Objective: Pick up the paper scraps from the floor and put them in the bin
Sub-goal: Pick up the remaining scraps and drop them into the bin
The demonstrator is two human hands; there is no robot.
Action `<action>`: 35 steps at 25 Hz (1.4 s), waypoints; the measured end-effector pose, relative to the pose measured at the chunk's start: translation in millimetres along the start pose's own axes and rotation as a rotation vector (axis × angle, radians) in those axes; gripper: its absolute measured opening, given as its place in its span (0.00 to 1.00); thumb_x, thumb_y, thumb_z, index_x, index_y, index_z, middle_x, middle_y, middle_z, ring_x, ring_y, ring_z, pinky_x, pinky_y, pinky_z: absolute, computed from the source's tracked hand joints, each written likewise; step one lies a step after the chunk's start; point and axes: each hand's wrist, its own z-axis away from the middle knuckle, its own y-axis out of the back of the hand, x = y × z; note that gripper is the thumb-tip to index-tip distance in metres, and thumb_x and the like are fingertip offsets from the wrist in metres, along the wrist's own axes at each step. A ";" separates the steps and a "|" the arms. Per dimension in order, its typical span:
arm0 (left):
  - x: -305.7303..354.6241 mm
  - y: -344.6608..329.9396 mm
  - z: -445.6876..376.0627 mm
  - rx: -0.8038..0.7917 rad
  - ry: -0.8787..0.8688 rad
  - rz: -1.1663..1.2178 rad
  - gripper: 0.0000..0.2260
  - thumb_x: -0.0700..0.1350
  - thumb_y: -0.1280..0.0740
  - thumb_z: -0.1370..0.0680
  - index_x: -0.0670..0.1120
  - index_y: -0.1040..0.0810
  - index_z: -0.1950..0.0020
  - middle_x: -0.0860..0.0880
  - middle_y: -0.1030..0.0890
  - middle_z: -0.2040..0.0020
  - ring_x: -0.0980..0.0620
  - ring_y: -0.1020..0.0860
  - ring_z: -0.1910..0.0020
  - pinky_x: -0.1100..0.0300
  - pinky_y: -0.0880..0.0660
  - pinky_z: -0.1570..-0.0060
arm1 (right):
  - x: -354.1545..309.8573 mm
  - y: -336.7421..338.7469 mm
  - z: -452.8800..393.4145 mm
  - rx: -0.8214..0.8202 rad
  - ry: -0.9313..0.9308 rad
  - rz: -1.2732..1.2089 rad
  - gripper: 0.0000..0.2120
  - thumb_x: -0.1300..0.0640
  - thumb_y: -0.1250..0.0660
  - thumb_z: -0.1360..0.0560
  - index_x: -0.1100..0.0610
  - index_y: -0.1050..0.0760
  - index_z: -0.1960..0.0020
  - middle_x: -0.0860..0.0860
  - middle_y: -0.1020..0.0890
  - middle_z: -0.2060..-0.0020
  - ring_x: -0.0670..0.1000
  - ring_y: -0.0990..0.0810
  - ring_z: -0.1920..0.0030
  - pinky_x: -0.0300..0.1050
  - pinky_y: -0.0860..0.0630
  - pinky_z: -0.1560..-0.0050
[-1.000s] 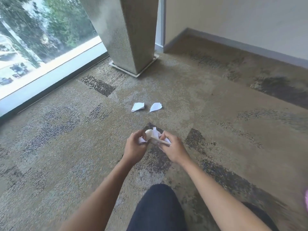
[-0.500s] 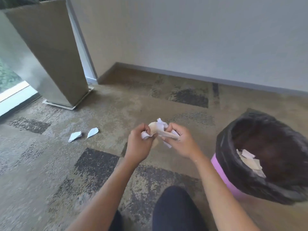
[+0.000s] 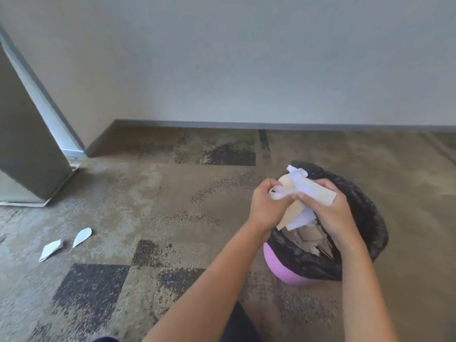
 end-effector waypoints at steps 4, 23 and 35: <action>-7.1 -27.3 -6.5 -0.047 0.055 0.035 0.12 0.39 0.25 0.28 0.51 0.24 0.51 0.51 0.22 0.45 0.54 0.23 0.46 0.56 0.25 0.44 | 15.4 25.3 -0.9 0.050 -0.025 0.113 0.17 0.57 0.22 0.31 0.51 0.22 0.45 0.44 0.17 0.47 0.43 0.21 0.42 0.45 0.25 0.42; -79.0 241.3 13.9 0.377 0.154 -0.003 0.06 0.37 0.35 0.21 0.46 0.21 0.49 0.48 0.19 0.49 0.52 0.22 0.51 0.51 0.22 0.45 | 8.5 -202.1 -35.5 -0.087 0.120 0.190 0.09 0.63 0.31 0.24 0.48 0.21 0.55 0.45 0.17 0.56 0.39 0.20 0.55 0.29 0.27 0.53; -171.3 535.9 53.3 0.833 0.385 -0.497 0.22 0.39 0.30 0.26 0.48 0.31 0.34 0.48 0.26 0.36 0.46 0.24 0.39 0.46 0.24 0.40 | 102.5 -495.6 6.1 -0.742 0.004 0.430 0.10 0.56 0.33 0.23 0.52 0.26 0.42 0.45 0.21 0.45 0.43 0.22 0.46 0.40 0.24 0.42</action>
